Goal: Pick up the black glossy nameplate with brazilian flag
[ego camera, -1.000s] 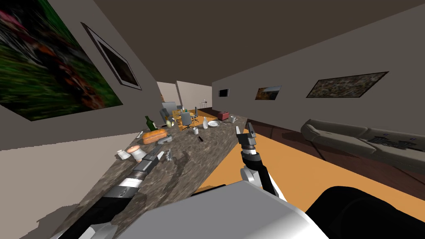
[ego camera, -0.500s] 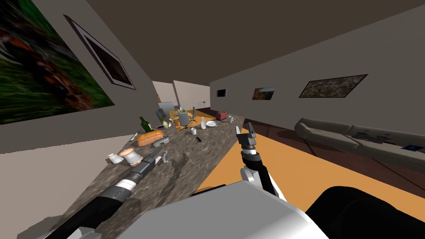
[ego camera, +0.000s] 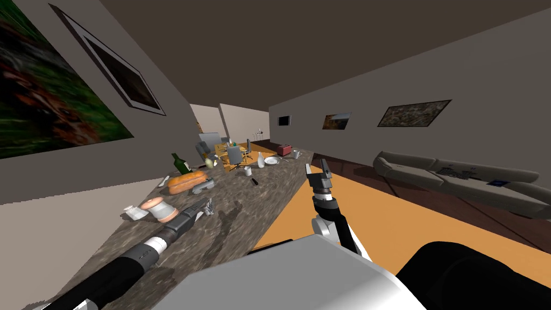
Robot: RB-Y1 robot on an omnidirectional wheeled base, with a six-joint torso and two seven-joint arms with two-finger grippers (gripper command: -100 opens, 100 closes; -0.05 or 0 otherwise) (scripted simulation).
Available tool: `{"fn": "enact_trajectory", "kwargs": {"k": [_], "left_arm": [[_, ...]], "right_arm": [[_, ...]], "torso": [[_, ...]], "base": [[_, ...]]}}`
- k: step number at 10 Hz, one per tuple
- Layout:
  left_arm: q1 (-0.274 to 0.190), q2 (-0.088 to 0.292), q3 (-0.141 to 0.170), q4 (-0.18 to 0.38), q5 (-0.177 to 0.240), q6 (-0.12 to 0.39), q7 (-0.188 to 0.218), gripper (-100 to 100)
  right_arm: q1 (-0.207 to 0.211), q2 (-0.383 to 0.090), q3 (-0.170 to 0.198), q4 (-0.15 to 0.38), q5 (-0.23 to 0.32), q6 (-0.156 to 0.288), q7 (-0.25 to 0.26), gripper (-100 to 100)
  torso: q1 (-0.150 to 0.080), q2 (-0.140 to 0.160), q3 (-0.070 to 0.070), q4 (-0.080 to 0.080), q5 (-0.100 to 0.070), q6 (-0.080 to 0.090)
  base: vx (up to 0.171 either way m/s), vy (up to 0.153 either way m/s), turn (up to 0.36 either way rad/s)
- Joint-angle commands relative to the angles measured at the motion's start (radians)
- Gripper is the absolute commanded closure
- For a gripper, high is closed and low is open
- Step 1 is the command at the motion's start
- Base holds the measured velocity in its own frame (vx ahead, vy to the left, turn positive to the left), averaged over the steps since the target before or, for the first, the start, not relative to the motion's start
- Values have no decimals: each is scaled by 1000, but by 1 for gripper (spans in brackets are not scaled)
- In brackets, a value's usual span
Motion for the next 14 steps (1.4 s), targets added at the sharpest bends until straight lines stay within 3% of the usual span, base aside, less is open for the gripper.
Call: {"fn": "enact_trajectory", "kwargs": {"k": [1, 2, 3, 4, 5, 6, 7, 8, 9, 10, 11, 14], "left_arm": [[4, 46, 6, 1, 19, 36, 3, -100], [24, 76, 16, 9, 55, 72, 6, -100], [24, 104, 16, 9, 55, 79, 6, -100], [45, 135, 26, 18, 91, 119, 9, -100], [45, 163, 26, 18, 91, 120, 9, -100], [66, 193, 37, 26, 125, 161, 13, -100], [66, 222, 37, 26, 125, 161, 13, -100], [86, 253, 47, 35, 159, 200, 16, -100], [86, 276, 47, 35, 159, 200, 16, -100], [105, 305, 57, 43, 191, 237, 18, -100], [105, 335, 57, 43, 191, 237, 18, -100], [142, 424, 76, 60, 252, 308, 23, -100]], "right_arm": [[0, 0, 0, 0, 0, 0, 0, 0], [0, 0, 0, 0, 0, 0, 0, 0], [0, 0, 0, 0, 0, 0, 0, 0], [0, 0, 0, 0, 0, 0, 0, 0], [0, 0, 0, 0, 0, 0, 0, 0], [0, 0, 0, 0, 0, 0, 0, 0], [0, 0, 0, 0, 0, 0, 0, 0], [0, 0, 0, 0, 0, 0, 0, 0], [0, 0, 0, 0, 0, 0, 0, 0], [0, 0, 0, 0, 0, 0, 0, 0], [0, 0, 0, 0, 0, 0, 0, 0], [0, 0, 0, 0, 0, 0, 0, 0]], "torso": [[0, 0, 0, 0, 0, 0], [0, 0, 0, 0, 0, 0], [0, 0, 0, 0, 0, 0], [0, 0, 0, 0, 0, 0], [0, -1, 0, 0, 0, 0], [0, -1, 0, 0, 0, 0], [0, -1, 0, 0, 0, 0], [0, -1, 0, 0, 0, 0], [0, -1, -1, 0, 0, 0], [0, -1, -1, 0, 0, 0], [0, -1, -1, 0, 0, 0], [0, -1, -1, 0, 0, -1]], "base": [[5, -6, -41], [10, -10, -89], [10, -7, -55], [14, -8, -106], [13, -5, -50], [17, -9, -83], [15, -7, -56], [17, -9, -92], [17, -4, -58], [22, -2, -95], [20, 0, -54], [25, -5, -71]]}}
